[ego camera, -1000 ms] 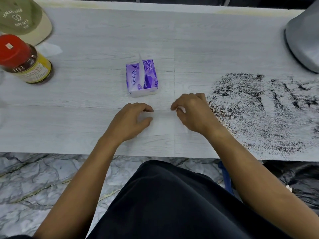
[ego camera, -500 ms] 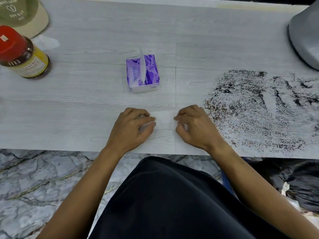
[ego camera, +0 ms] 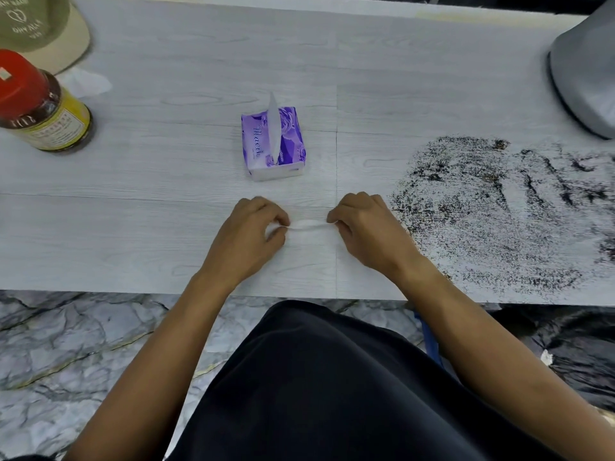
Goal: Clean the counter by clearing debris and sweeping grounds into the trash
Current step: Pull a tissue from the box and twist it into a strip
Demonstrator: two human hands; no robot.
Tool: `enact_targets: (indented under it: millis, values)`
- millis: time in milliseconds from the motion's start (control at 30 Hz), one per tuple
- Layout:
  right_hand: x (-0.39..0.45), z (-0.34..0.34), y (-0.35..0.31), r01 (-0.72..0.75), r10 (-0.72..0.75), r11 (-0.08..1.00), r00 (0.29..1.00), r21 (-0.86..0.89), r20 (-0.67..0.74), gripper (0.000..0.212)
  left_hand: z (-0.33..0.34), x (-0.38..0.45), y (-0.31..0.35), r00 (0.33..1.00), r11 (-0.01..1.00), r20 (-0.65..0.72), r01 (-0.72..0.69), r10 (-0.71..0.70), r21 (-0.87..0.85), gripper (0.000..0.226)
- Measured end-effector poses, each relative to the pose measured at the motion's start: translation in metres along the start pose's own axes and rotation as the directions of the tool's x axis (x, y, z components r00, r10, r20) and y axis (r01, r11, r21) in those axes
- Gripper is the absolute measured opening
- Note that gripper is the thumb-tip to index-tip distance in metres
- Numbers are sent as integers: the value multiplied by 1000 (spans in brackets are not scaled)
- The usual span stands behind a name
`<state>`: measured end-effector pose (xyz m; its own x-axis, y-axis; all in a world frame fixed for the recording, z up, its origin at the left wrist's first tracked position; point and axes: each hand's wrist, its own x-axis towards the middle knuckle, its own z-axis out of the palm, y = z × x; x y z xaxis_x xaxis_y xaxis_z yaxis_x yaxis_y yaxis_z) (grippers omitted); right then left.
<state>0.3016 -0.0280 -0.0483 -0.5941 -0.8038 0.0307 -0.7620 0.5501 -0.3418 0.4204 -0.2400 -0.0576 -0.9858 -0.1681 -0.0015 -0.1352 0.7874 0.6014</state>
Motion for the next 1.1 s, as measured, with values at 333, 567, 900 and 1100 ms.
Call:
enact_targets:
  millis: [333, 567, 900, 1100]
  values:
    - [-26, 10, -6, 46, -44, 999, 997, 21, -57, 22, 14, -23, -2, 980, 980, -98, -161, 172, 117, 22]
    - [-20, 5, 1, 49, -51, 997, 998, 56, 36, 24, 6, -16, 3, 987, 981, -63, -141, 151, 132, 20]
    - [5, -12, 10, 223, -210, 971, 969, -87, 130, 44, 2, -24, 14, 998, 994, -55, -8, 13, 105, 23]
    - [44, -17, 17, 312, -289, 943, 940, -118, 180, 32, 7, -25, 24, 995, 986, -72, 73, -63, 148, 25]
